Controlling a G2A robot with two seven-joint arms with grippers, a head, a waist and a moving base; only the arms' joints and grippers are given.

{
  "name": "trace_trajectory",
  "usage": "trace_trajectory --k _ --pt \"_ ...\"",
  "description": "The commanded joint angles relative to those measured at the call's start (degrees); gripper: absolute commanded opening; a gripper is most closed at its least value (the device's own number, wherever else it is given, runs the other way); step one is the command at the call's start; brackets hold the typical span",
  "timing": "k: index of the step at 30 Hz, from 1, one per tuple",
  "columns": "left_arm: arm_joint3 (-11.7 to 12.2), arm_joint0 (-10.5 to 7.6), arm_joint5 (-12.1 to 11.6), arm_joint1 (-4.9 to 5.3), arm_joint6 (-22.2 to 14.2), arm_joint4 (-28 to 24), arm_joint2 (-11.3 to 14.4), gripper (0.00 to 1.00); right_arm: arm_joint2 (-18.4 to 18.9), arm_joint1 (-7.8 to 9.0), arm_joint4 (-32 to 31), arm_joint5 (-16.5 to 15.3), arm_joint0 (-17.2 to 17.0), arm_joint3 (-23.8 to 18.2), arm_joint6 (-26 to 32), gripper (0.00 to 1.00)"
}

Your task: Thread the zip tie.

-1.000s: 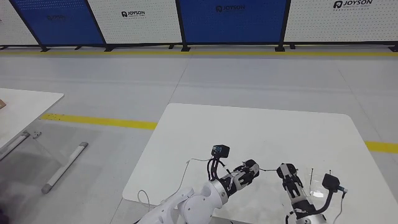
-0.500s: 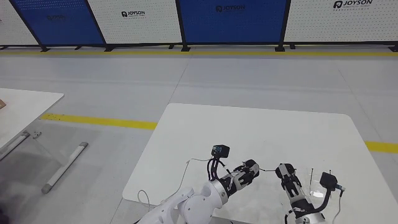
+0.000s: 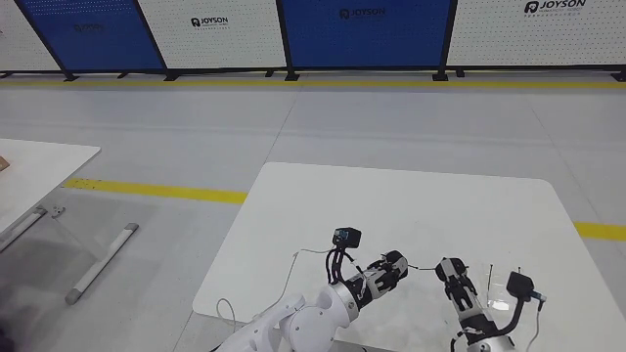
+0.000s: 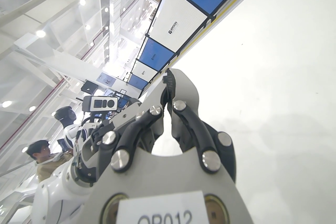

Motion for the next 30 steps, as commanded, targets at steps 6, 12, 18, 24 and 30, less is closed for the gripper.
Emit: trace_trajectory --k 6,12,18,24,30 --pt "0.0 0.0 0.0 0.0 0.0 0.0 0.0 0.0 -0.1 -0.38 0.0 -0.3 0.4 0.4 0.2 0.0" --pt "0.0 0.0 0.0 0.0 0.0 0.0 0.0 0.0 1.0 -0.49 0.1 -1.4 -0.8 -0.2 -0.1 0.0" --pt "0.0 0.0 0.0 0.0 0.0 0.0 0.0 0.0 0.6 -0.78 -0.8 -0.6 -0.6 -0.4 0.4 0.0" --pt "0.0 0.0 0.0 0.0 0.0 0.0 0.0 0.0 -0.1 -1.18 -1.9 0.3 -0.1 0.1 -0.5 0.0" --pt "0.0 0.0 0.0 0.0 0.0 0.0 0.0 0.0 0.3 -1.4 -1.8 -0.7 -0.6 0.0 -0.9 0.0"
